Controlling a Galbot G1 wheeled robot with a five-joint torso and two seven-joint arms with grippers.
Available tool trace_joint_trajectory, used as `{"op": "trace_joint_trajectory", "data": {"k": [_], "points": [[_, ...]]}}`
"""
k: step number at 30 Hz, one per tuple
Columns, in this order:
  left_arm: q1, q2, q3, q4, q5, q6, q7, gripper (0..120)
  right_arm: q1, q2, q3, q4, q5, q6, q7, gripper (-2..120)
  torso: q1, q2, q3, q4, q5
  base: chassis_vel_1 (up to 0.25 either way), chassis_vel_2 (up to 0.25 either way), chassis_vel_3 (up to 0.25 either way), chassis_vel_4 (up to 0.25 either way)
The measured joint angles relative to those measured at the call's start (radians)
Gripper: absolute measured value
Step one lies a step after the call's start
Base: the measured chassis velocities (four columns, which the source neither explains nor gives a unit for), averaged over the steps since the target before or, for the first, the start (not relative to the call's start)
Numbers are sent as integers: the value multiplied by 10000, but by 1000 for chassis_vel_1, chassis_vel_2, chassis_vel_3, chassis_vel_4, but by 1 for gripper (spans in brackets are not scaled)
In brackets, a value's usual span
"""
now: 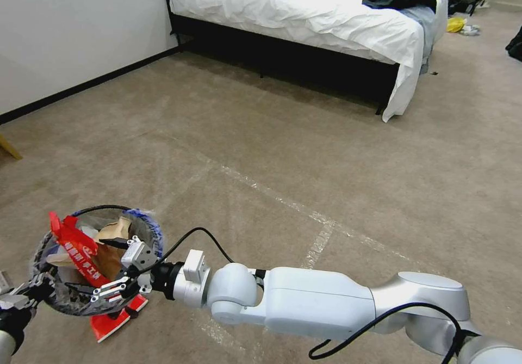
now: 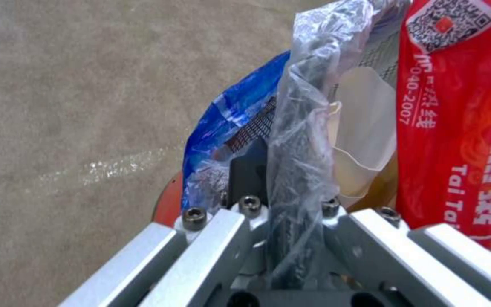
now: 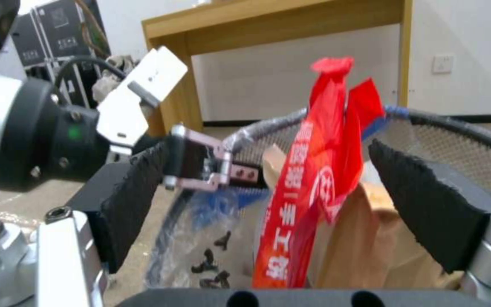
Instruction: Pick up the trash bin and place the garbage on the floor into it.
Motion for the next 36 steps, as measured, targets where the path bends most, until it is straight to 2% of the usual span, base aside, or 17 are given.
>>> {"op": "trace_joint_trajectory", "data": {"k": [8, 13, 15, 16, 18, 22, 24, 27, 30, 33, 35, 36], "points": [[-12, 16, 3, 44, -1, 5, 0, 1, 35, -128, 430, 265, -53, 24, 3, 88, 0, 0, 0, 0, 0, 0, 0, 0, 0], [-1, 60, 3, 79, -2, 9, -1, 1, -18, -303, 1183, 482, -145, 46, 9, 88, 0, 0, 0, 0, -2, 0, 0, 0, 0], [-10, 112, 3, 132, -6, 9, 4, 1, -171, -552, 2155, 672, -221, 48, 117, 89, 0, 0, 0, -1, -2, 0, 0, 0, 0], [-10, 112, 3, 132, -6, 9, 4, 1, -171, -552, 2155, 672, -221, 48, 117, 89, 0, 0, 0, -1, -2, 0, 0, 0, 0], [-19, 133, 0, 151, -11, 9, 10, 1, -351, -758, 3025, 836, -208, 1, 191, 95, 0, 0, 0, -1, -1, 0, 0, 0, 0], [-16, 147, -10, 153, -16, 10, 13, 1, -531, -993, 4033, 1015, -164, -30, 248, 99, 1, 0, 0, -1, 1, 0, 0, 0, 0], [25, 149, -9, 152, -4, 10, 18, 1, -713, -1262, 4953, 1186, -120, -78, 274, 100, 1, 0, 1, 1, 1, 0, 0, 0, 0], [29, 136, -2, 148, 8, 10, 21, 1, -889, -1457, 5497, 1318, -107, -146, 296, 100, 1, 0, 0, 1, 1, 0, 0, 0, 0], [1, 129, -12, 172, 24, 10, 45, 1, -1638, -2237, 6990, 1740, -146, -221, 356, 100, 1, 0, 0, -3, 3, 0, 0, 0, 0], [-19, 150, -49, 197, 16, 7, 51, 1, -1882, -2527, 7419, 1857, -217, -171, 396, 100, 1, 0, 0, -3, 4, 0, 0, 0, 0], [-67, 236, -125, 259, -58, -15, 50, 1, -2554, -3110, 8700, 2163, -453, -11, 418, 99, 1, 0, 0, -1, 4, 0, 0, 0, 0], [-67, 236, -125, 259, -58, -15, 50, 1, -2554, -3110, 8700, 2163, -453, -11, 418, 99, 1, 0, 0, -1, 4, 0, 0, 0, 0]]}}
